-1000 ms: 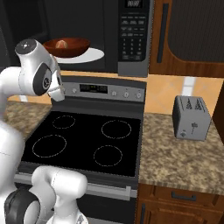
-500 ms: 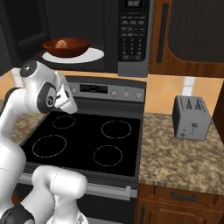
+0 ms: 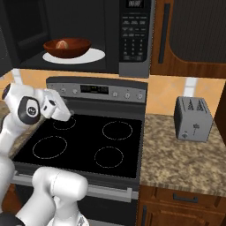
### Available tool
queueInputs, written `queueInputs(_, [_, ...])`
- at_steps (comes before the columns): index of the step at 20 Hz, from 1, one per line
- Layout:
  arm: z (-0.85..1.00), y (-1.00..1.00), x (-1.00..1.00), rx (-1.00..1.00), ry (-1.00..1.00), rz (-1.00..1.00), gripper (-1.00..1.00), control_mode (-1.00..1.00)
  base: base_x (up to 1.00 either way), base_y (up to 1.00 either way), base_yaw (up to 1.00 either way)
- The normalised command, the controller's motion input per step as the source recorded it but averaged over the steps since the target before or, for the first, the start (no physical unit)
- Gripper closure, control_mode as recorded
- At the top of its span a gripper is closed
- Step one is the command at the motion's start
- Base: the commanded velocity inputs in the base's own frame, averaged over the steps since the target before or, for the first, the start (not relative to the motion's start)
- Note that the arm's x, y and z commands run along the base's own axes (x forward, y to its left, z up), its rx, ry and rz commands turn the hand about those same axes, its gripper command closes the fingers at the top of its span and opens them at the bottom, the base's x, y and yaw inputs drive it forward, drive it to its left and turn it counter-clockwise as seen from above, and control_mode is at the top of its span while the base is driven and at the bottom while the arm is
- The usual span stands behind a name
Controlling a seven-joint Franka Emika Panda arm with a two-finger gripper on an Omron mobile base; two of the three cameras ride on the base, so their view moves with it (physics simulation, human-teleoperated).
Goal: Pick the onion from the sink and place it in the bowl. Then pick the bowl and place it in the microwave. Then close the microwave door and press the start button.
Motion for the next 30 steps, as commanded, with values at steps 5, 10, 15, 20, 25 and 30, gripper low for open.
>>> queueInputs(5, [-0.26, 0.45, 0.02, -0.36, 0.05, -0.01, -1.00, -1.00, 0.00, 0.00, 0.00])
queueInputs(10, [-0.12, 0.58, 0.03, -0.32, 0.03, -0.02, -1.00, -1.00, 0.00, 0.00, 0.00])
queueInputs(15, [-0.01, 0.83, 0.02, -0.26, 0.00, 0.00, -1.00, -1.00, 0.00, 0.00, 0.00])
queueInputs(20, [-0.05, 0.88, 0.07, -0.14, 0.02, 0.00, -1.00, -1.00, 0.00, 0.00, 0.00])
queueInputs(25, [-0.05, 0.80, 0.27, -0.08, 0.03, 0.00, -1.00, -1.00, 0.00, 0.00, 0.00])
queueInputs(30, [-0.02, 0.89, 0.12, -0.06, 0.00, 0.00, -1.00, -1.00, 0.00, 0.00, 0.00])
